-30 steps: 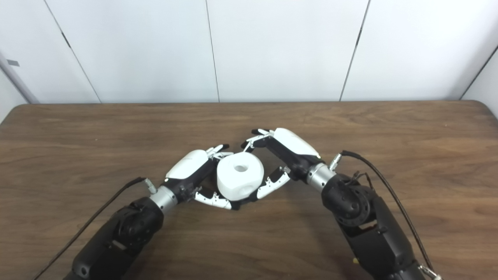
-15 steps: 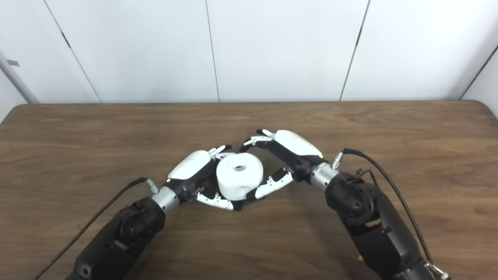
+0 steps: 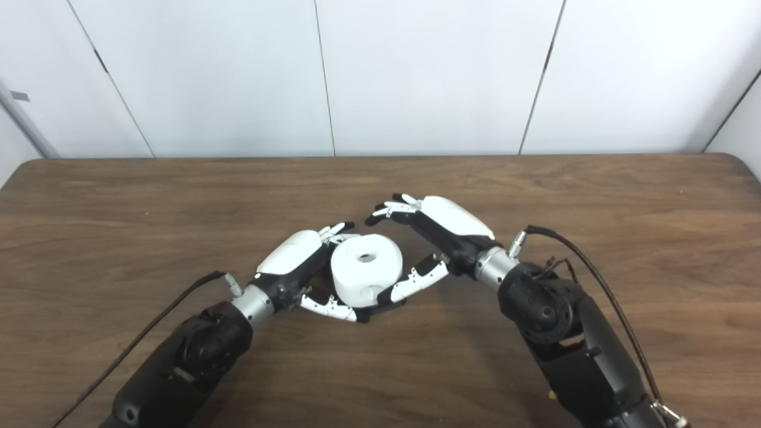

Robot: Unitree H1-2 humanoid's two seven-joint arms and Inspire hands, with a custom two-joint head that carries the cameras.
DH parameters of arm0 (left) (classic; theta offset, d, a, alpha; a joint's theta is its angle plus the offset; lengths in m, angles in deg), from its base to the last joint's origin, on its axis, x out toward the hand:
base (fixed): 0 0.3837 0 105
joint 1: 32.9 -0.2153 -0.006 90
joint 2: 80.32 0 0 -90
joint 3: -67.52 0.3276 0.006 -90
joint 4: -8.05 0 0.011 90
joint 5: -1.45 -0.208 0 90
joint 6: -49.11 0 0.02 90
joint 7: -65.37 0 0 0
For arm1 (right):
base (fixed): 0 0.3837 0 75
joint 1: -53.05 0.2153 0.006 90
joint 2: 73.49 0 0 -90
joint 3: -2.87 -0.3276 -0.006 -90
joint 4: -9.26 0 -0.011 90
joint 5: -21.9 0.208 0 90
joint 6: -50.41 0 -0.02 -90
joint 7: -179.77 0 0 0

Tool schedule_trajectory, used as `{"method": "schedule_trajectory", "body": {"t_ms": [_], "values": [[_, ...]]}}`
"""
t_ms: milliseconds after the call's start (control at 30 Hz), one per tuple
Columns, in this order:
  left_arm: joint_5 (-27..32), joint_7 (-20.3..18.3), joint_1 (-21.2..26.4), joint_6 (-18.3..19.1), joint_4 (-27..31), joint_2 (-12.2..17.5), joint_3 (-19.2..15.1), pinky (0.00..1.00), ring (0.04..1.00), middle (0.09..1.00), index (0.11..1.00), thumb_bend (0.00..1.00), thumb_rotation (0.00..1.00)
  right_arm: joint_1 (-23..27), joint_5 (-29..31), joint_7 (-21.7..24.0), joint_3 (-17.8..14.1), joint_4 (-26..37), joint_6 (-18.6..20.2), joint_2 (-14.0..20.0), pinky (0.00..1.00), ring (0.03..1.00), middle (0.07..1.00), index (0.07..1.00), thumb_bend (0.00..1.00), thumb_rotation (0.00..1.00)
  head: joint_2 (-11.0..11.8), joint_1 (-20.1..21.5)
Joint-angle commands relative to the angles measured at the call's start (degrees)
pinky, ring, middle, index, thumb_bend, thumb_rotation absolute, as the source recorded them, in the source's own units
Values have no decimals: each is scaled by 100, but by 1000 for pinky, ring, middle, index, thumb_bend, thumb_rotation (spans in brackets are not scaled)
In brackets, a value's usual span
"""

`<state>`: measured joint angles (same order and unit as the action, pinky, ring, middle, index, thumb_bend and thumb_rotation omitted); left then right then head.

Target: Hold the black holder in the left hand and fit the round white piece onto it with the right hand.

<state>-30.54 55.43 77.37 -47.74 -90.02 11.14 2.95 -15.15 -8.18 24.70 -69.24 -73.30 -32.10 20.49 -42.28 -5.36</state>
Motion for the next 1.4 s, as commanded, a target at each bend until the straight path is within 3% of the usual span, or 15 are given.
{"method": "schedule_trajectory", "body": {"t_ms": [0,233,433,667,800,833,867,900,967,1067,1367], "values": [[-92,-123,5,-138,-55,79,46,1000,1000,878,482,525,58,138,168,64,-153,155,50,140,1000,1000,941,865,926,386,26,15],[39,-172,-34,-291,-109,299,-113,1000,1000,870,482,525,57,-183,481,376,-291,181,291,517,990,1000,990,982,961,231,71,105],[120,-229,-36,-422,-170,435,-199,1000,1000,868,482,525,56,-415,597,357,-485,311,388,697,992,1000,1000,999,973,164,115,222],[151,-271,-32,-577,-270,487,-290,1000,1000,865,482,525,56,-479,721,284,-668,332,469,668,950,1000,1000,1000,965,155,188,294],[40,-333,-35,-373,-146,498,-320,1000,1000,880,489,524,60,-545,690,10,-728,288,440,507,925,1000,1000,987,922,118,200,336],[-35,-387,-31,-237,-83,507,-315,1000,1000,905,595,757,88,-570,681,-97,-742,261,394,448,922,1000,1000,982,897,109,201,343],[-93,-471,-26,-89,-13,520,-310,1000,1000,937,705,877,122,-597,659,-219,-753,240,340,384,914,1000,996,975,871,115,219,346],[-136,-542,-18,24,28,533,-310,1000,1000,975,830,951,152,-624,633,-362,-769,223,282,305,902,1000,985,965,834,115,230,351],[-151,-610,-2,127,23,555,-337,1000,1000,994,956,989,180,-675,621,-683,-823,156,109,136,892,990,965,946,765,93,262,360],[-80,-594,1,115,-58,576,-425,1000,1000,1000,998,1000,152,-727,659,-1106,-958,11,-2,-138,875,957,949,930,657,82,325,371],[192,-937,-29,461,61,762,-836,1000,1000,1000,1000,1000,30,-917,878,-1893,-1259,-483,-398,-593,776,901,935,918,586,73,390,374]]}}
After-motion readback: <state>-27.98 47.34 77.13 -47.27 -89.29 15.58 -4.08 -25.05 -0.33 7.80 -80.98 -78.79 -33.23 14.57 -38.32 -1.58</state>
